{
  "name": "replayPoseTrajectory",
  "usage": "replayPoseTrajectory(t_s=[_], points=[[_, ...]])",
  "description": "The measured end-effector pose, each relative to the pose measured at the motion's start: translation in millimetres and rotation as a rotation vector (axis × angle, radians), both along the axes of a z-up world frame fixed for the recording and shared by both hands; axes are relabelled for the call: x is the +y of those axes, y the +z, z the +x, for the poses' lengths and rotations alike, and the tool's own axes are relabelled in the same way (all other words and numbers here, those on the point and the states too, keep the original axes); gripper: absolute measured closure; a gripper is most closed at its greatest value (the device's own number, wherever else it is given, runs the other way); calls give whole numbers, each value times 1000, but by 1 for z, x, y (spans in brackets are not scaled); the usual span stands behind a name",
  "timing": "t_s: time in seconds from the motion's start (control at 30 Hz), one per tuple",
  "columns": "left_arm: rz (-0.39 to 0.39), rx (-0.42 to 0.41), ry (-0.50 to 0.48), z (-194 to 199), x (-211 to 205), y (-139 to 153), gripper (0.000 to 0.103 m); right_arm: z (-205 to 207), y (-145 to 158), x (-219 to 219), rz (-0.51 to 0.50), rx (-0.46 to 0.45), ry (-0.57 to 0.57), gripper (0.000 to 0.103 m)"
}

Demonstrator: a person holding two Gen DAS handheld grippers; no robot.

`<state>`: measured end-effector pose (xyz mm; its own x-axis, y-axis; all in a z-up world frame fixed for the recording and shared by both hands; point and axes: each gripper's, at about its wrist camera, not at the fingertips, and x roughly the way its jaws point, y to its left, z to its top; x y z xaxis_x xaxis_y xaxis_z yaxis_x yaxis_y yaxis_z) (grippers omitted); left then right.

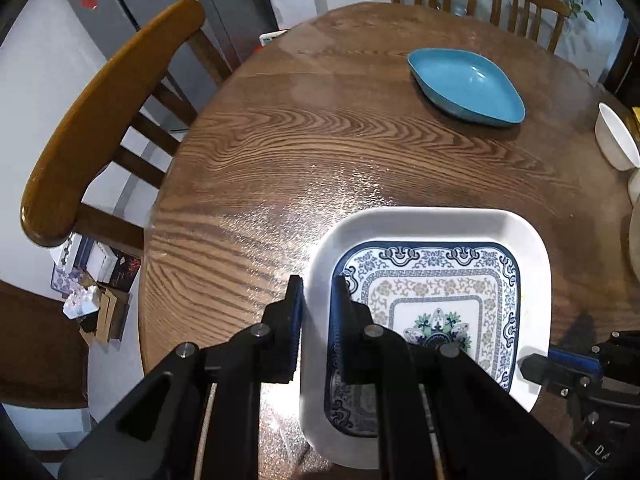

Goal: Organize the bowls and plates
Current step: 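Carry the plate over the first patterned plate and lower it on top, then open the left gripper and withdraw from the stacked plates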

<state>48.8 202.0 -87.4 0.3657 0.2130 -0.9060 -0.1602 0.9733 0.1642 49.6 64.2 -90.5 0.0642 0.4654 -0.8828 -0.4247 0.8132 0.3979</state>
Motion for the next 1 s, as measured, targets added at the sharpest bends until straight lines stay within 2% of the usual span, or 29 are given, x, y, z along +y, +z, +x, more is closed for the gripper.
replayPoseTrajectory(t_s=[0.3,0.43,0.77,0.83,0.9,1.0], points=[[8,29,-29,12,-7,-9,90,-3,-6,-3,-34,6,-23,93],[-14,28,-45,12,-13,-11,88,-2,-4,-2,-38,-9,-34,93],[-4,6,-43,11,-17,-1,86,-2,11,0,-94,-102,-41,93],[-12,3,-36,10,-16,-1,78,-1,15,-5,-88,-119,-46,93],[-20,-2,-34,10,-17,1,54,1,17,-10,-82,-121,-52,93],[-24,-10,-43,9,-22,4,49,5,16,-20,-78,-112,-65,93]])
